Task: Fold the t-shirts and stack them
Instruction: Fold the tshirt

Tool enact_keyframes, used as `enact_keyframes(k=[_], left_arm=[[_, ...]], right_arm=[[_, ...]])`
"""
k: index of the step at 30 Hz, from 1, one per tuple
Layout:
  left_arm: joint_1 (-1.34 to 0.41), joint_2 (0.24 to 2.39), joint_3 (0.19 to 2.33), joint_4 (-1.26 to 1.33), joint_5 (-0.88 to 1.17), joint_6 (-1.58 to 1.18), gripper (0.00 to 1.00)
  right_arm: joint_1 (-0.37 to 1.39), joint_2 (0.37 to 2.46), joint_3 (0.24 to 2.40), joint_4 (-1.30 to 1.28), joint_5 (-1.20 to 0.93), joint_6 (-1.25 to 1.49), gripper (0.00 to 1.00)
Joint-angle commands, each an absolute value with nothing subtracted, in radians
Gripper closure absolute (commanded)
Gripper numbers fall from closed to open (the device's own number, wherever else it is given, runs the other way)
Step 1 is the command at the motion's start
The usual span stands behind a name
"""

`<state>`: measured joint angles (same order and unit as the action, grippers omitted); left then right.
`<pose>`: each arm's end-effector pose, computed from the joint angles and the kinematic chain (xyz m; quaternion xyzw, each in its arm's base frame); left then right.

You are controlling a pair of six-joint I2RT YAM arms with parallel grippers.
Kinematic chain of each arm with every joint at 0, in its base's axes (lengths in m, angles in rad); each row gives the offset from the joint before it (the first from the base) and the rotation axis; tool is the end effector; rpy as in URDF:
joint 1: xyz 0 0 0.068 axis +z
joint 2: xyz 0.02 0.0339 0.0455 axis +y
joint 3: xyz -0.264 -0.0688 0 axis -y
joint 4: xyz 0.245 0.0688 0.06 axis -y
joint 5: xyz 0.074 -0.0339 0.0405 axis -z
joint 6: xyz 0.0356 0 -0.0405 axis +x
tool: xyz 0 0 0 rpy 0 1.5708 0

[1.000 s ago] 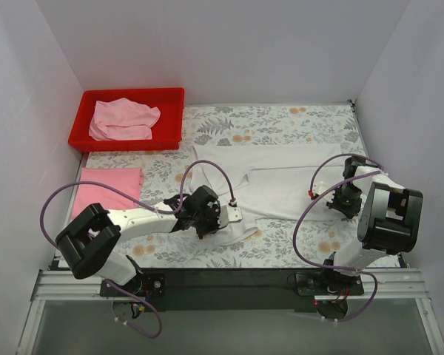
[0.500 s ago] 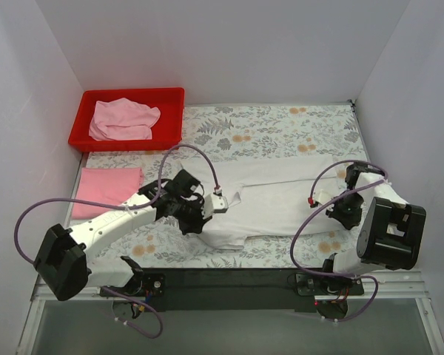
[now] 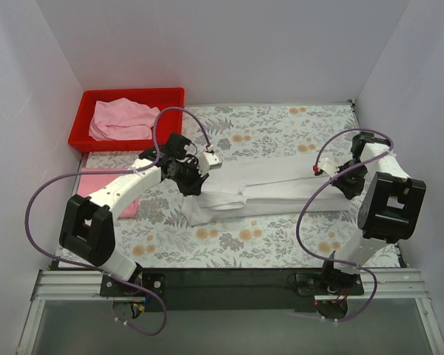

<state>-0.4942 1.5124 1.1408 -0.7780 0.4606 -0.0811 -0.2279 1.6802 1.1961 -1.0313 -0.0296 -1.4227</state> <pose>0.2548 -0.1553 0.2474 0.2420 0.9221 -0.2718 0.1318 0.2922 -0.0667 0.2056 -0.5626 0.8262 -0.0103 0.0297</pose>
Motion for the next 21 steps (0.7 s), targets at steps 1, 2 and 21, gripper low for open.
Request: enact_keyframes(k=[1, 2, 21], left_arm=[[-0.465, 1.549, 1.238, -0.739, 0.462, -0.052, 1.00], [-0.459, 1.575, 1.258, -0.738, 0.462, -0.049, 1.00], [-0.380, 1.718, 1.379, -0.739, 0.473, -0.006, 1.00]], right_arm=[[-0.219, 1.723, 1.294, -1.065, -0.038, -1.402, 0.99], [-0.212, 1.732, 1.307, -1.066, -0.035, -1.399, 0.99], [-0.150, 1.946, 1.586, -1.065, -0.005, -1.373, 0.99]])
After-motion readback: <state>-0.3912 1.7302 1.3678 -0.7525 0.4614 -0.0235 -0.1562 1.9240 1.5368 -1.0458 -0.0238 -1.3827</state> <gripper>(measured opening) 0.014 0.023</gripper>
